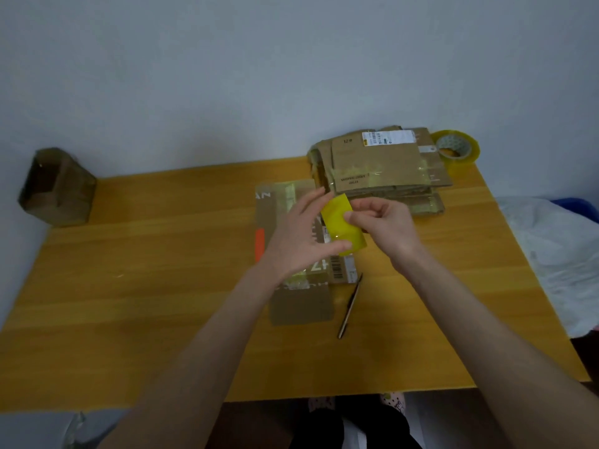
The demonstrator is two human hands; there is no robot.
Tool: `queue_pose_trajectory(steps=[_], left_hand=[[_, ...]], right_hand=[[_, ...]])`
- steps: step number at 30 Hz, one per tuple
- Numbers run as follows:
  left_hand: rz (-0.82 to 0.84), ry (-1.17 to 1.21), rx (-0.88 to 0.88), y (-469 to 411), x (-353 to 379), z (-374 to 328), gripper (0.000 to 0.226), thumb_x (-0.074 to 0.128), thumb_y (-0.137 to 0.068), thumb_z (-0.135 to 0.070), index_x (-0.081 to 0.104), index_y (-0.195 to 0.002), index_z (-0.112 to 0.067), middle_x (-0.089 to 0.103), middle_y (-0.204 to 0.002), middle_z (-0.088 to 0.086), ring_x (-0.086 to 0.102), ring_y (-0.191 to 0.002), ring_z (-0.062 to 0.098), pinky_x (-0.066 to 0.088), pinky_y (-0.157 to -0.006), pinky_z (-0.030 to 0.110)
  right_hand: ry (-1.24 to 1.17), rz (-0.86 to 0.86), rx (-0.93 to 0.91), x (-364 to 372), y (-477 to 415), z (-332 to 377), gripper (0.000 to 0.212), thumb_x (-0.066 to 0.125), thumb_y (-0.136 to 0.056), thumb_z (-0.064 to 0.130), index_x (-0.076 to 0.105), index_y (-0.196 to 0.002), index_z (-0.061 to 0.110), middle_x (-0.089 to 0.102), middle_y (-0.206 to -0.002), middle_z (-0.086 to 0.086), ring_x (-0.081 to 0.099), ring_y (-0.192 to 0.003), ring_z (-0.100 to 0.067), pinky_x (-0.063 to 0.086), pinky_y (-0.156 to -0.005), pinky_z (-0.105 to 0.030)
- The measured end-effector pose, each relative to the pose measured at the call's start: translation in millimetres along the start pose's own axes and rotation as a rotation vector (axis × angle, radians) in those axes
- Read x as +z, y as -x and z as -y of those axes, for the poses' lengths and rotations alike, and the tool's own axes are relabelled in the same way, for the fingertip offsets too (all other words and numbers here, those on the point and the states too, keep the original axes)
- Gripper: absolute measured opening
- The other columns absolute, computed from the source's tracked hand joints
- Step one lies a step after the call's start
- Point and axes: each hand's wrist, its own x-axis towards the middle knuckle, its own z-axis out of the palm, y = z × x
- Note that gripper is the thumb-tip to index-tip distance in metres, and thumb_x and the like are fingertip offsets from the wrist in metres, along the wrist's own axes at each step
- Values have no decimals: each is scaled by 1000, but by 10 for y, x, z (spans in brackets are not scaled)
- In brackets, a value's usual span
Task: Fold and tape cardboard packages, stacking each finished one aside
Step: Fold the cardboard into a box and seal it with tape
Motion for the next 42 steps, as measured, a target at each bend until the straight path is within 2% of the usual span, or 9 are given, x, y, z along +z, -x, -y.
queue_pose_trajectory(steps=[6,8,13,19,24,31,34,38,42], left_hand=[[-318,103,-10,26,129,-17,7,77,-76,-23,71,-78,-23,62,-95,-17,58,-96,5,47,-87,29],[-390,161,-132,-3,135,-23,18,74,-79,-23,63,-68,-31,63,-84,-18,59,-86,2,49,-81,27],[-483,417,-349,38,103,164,20,70,-84,-22,60,-68,-30,66,-74,-7,66,-79,18,57,-78,44],[-270,623,-450,204,11,356,28,74,-82,-13,67,-109,-14,70,-92,5,70,-84,17,57,-74,26],[-326,605,-523,334,15,416,6,70,-85,-17,68,-80,-18,70,-76,-2,68,-74,10,53,-62,22],[-427,715,-649,507,127,504,13,69,-86,-14,67,-75,-19,64,-84,-5,62,-80,9,56,-68,25],[-530,787,-704,585,94,543,7,68,-87,-13,67,-80,-15,66,-85,-2,63,-76,8,57,-65,22],[-625,858,-749,721,-45,749,10,64,-91,-13,64,-81,-13,65,-80,-1,63,-74,6,55,-57,19],[-628,841,-719,845,-12,825,9,64,-91,-15,65,-82,-13,65,-77,1,64,-70,8,54,-57,19]], right_hand=[[-16,3,150,115,-126,9,20,72,-85,19,71,-99,5,71,-89,-7,66,-81,-17,53,-72,-29],[-63,76,132,111,-85,-4,32,67,-87,35,71,-105,9,73,-96,-5,68,-88,-17,52,-75,-28],[256,360,-19,25,74,-112,31,68,-84,36,71,-101,10,73,-93,-10,68,-82,-13,52,-75,-27],[484,387,-166,125,66,-113,30,70,-84,38,71,-88,8,69,-83,-13,66,-80,-27,50,-69,-39],[500,432,-132,149,94,-46,45,71,-81,44,63,-74,0,56,-70,-19,52,-62,-20,38,-61,-34],[507,497,-89,109,138,-108,44,70,-86,21,45,-50,24,36,-41,17,35,-42,0,24,-48,-17],[545,459,-89,58,126,-163,31,73,-81,37,59,-59,20,50,-57,16,48,-55,-4,37,-58,-22],[431,486,16,-153,184,-182,35,72,-78,38,74,-89,6,72,-91,-16,68,-86,-25,50,-81,-35],[432,565,58,-193,234,-216,15,68,-85,27,73,-84,13,72,-83,2,67,-79,-6,47,-73,-23]])
